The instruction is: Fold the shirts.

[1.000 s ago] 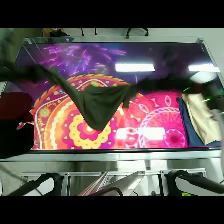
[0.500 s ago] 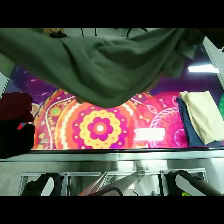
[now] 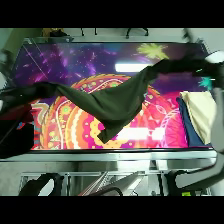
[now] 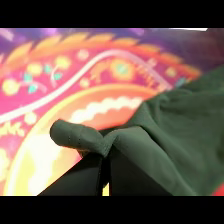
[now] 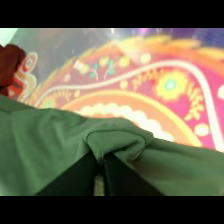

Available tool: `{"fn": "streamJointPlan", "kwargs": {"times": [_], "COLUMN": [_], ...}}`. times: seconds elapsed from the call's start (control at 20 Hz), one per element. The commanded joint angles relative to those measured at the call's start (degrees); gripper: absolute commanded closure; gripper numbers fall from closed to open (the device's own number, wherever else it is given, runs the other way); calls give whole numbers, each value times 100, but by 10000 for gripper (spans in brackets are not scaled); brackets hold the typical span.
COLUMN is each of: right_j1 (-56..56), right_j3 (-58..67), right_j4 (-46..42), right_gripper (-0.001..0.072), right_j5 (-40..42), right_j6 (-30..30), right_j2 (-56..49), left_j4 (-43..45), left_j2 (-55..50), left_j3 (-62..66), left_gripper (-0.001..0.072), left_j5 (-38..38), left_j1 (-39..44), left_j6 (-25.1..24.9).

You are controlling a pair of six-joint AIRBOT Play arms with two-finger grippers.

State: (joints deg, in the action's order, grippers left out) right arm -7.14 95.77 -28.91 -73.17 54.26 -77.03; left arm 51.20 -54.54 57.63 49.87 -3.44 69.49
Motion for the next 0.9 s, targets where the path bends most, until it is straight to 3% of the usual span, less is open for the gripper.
{"fn": "streamJointPlan", "kwargs": {"times": [0.0, 0.1, 0.2, 0.35, 0.45, 0.55, 0.7, 0.85], "right_j1": [256, 83, -240, -568, -509, -354, 42, 304], "right_j3": [-131, -131, -133, -302, -1067, -2199, -3493, -3689], "right_j4": [59, 44, -114, -1176, -1816, -1825, -1781, -1687], "right_gripper": [466, 466, 466, 466, 451, 324, 324, 325], "right_j5": [269, 31, -400, -949, -896, -343, 905, 1526], "right_j6": [-44, 70, 323, 763, 968, 1029, 1025, 966], "right_j2": [-1239, -1263, -962, -339, 149, 579, 758, 442], "left_j4": [28, 28, 24, 24, 22, 22, 24, 28], "left_j2": [-1040, -1541, -1939, -2317, -2446, -2490, -2490, -2494], "left_j3": [-466, -308, 111, 796, 997, 925, 684, 621], "left_gripper": [692, 690, 688, 689, 690, 690, 690, 690], "left_j5": [-570, -501, -13, 796, 1128, 1158, 1099, 1102], "left_j1": [138, 90, -120, -597, -824, -909, -907, -905], "left_j6": [-210, -538, -562, -562, -564, -564, -568, -566]}}
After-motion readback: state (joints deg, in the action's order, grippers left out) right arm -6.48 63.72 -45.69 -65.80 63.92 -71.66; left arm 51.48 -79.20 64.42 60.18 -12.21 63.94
